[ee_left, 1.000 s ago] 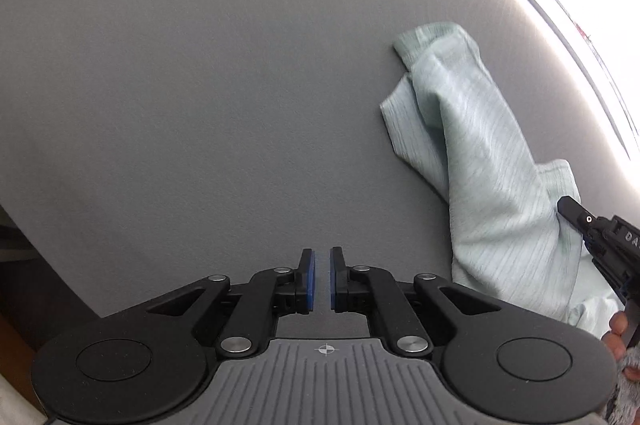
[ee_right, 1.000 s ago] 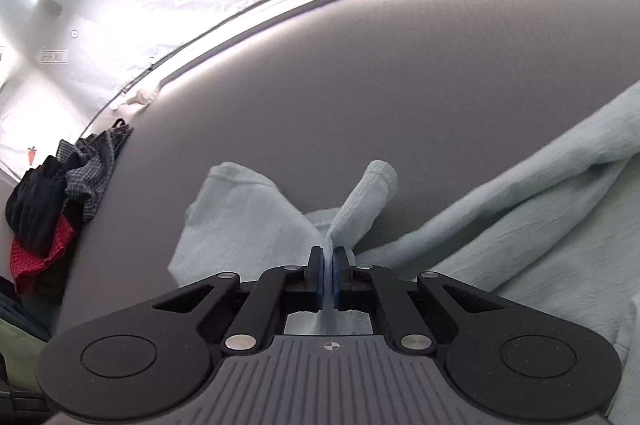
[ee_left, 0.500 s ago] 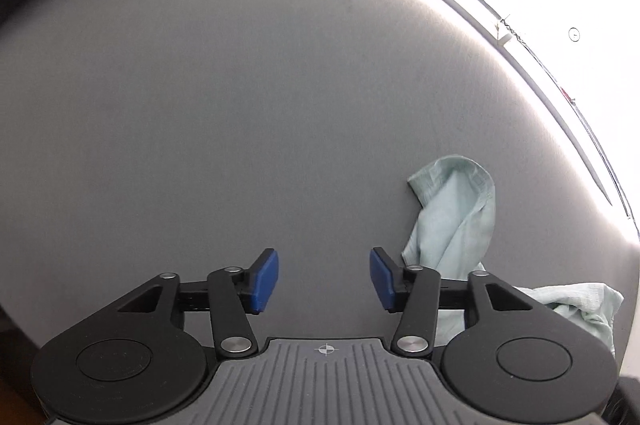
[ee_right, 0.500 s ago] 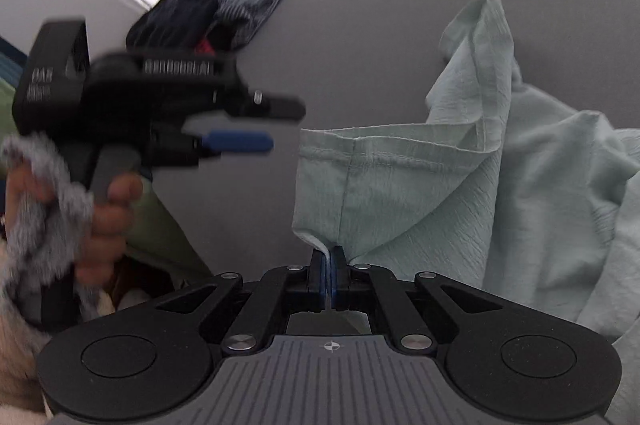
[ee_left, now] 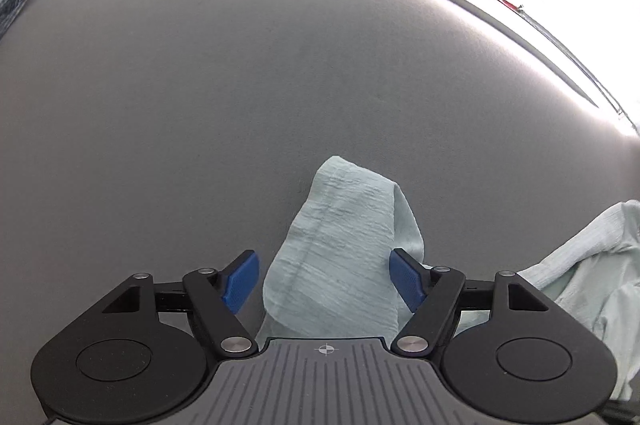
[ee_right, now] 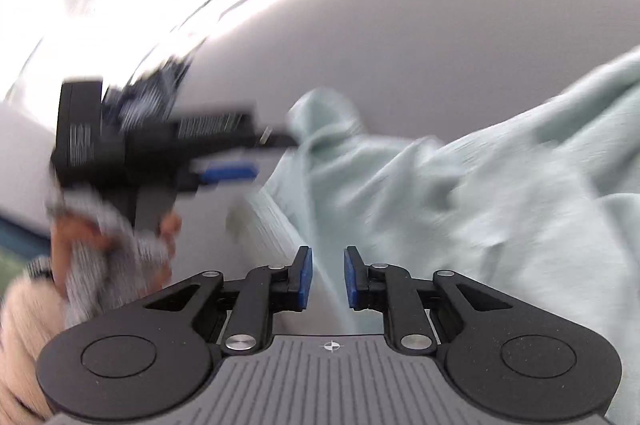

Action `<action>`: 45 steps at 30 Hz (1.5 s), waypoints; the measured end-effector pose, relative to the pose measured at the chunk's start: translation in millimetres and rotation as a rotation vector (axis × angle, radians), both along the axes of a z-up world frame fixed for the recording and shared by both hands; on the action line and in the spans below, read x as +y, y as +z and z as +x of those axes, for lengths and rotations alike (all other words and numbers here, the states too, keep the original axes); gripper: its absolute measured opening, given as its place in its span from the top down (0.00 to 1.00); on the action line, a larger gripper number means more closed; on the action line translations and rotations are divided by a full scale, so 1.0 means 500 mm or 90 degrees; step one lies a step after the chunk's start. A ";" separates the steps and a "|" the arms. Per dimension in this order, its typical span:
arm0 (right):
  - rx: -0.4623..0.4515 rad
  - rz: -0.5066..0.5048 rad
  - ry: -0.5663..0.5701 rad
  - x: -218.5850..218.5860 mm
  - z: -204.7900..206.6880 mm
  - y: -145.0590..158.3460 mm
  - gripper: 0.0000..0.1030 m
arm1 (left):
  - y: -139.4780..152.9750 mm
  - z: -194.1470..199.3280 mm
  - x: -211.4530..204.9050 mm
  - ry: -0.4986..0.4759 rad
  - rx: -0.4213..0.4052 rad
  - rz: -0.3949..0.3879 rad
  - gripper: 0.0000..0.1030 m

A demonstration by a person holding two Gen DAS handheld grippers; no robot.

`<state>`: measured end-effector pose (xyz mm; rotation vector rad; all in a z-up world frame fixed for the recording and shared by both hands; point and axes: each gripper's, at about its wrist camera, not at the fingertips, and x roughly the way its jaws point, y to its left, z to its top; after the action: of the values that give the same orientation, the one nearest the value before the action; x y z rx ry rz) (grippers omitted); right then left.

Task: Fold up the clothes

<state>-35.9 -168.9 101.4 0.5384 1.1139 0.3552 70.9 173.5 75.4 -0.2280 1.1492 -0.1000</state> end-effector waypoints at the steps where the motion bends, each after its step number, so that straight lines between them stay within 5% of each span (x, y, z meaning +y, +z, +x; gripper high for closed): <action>1: -0.002 0.001 -0.042 -0.030 0.001 0.005 0.65 | -0.001 0.003 0.001 -0.002 -0.003 0.011 0.13; 6: 0.015 -0.076 -0.219 -0.152 0.017 0.012 0.61 | -0.020 0.029 0.003 -0.001 0.011 0.018 0.11; 9: 0.057 -0.129 -0.262 -0.197 0.044 -0.017 0.61 | -0.046 0.049 -0.011 0.001 0.019 0.012 0.11; 12: 0.088 -0.113 -0.273 -0.216 0.076 -0.045 0.61 | -0.040 0.045 -0.023 -0.005 0.017 0.032 0.18; 17: 0.101 -0.123 -0.246 -0.194 0.127 -0.068 0.61 | -0.033 0.045 -0.053 -0.003 0.024 0.058 0.44; 19: 0.115 -0.155 -0.243 -0.185 0.145 -0.075 0.67 | -0.036 0.044 -0.068 -0.002 0.020 0.093 0.67; 21: 0.124 -0.156 -0.258 -0.168 0.151 -0.087 0.87 | -0.034 0.039 -0.066 0.014 0.015 0.072 0.82; 24: 0.123 -0.116 -0.301 -0.173 0.151 -0.095 1.00 | -0.026 0.036 -0.049 0.057 0.005 0.038 0.92; 29: 0.055 -0.137 -0.287 -0.179 0.174 -0.061 1.00 | -0.002 0.052 -0.025 0.087 -0.012 0.033 0.94; 32: 0.088 -0.130 -0.271 -0.187 0.204 -0.058 0.94 | 0.007 0.054 -0.019 0.098 -0.016 0.029 0.94; 36: 0.182 -0.103 -0.294 -0.204 0.228 -0.093 0.62 | -0.005 0.034 -0.025 0.092 -0.011 0.052 0.94; 44: 0.212 -0.107 -0.299 -0.179 0.271 -0.124 0.59 | -0.015 -0.014 0.018 0.098 0.022 0.055 0.94; 45: 0.206 -0.114 -0.302 -0.174 0.274 -0.123 0.67 | -0.016 -0.019 0.019 0.098 0.023 0.058 0.94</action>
<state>101.2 -256.1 39.8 0.6945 1.2701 -0.2510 61.2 183.1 67.2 -0.2373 1.1644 0.0934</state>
